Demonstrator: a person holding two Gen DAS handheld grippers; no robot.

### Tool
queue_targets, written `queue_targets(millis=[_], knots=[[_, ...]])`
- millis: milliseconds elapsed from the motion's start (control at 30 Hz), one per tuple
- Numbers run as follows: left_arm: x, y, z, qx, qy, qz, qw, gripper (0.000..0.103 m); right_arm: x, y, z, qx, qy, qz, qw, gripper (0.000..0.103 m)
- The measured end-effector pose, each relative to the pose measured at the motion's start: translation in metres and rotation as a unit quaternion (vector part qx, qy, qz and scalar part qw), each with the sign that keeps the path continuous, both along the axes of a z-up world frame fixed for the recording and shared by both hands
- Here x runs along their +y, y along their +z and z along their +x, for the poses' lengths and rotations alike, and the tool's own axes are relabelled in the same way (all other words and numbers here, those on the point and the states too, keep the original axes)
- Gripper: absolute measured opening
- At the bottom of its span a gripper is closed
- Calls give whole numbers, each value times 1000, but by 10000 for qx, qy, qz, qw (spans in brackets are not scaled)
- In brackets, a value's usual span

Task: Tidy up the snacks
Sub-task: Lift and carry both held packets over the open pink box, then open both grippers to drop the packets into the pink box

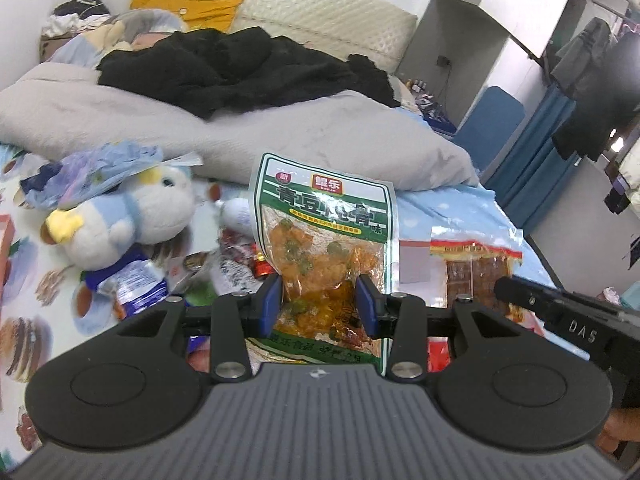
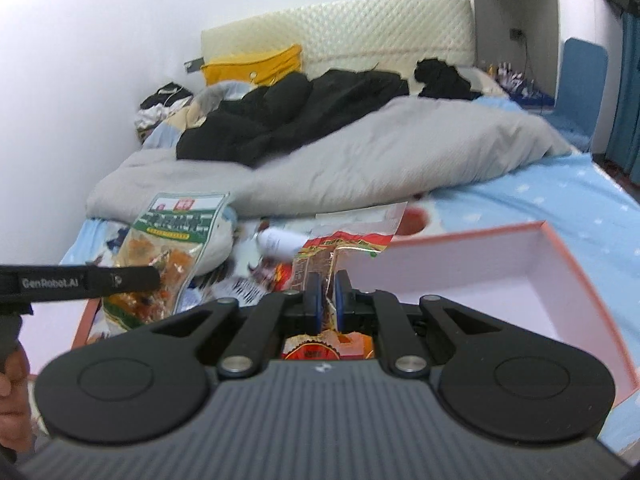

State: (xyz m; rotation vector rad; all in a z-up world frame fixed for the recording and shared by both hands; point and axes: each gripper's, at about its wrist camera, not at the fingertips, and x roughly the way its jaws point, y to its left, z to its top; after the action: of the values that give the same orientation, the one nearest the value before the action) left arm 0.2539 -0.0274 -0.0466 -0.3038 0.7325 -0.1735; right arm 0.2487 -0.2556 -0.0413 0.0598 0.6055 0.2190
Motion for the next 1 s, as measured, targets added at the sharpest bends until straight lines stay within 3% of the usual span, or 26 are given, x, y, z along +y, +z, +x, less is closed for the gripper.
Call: queue_targets(millis=[233,433,800,1000], knots=[[-43,15,17,-119,-369,58,9992,46,-32,12,7,-130,-247,-87,9996,10],[-86,15,39,-57,-689,12,9976,46,-68,5,15,-64,-612,-108,9980,10],[-164,-57,78,853,-1360,334,9865,46,-119,-63,27,783,-1256,-162,9889,10],[-174,-91,86,1192,-1561,582,9788,46,-124,-103,33,1225,-1304,-108,9838,10]])
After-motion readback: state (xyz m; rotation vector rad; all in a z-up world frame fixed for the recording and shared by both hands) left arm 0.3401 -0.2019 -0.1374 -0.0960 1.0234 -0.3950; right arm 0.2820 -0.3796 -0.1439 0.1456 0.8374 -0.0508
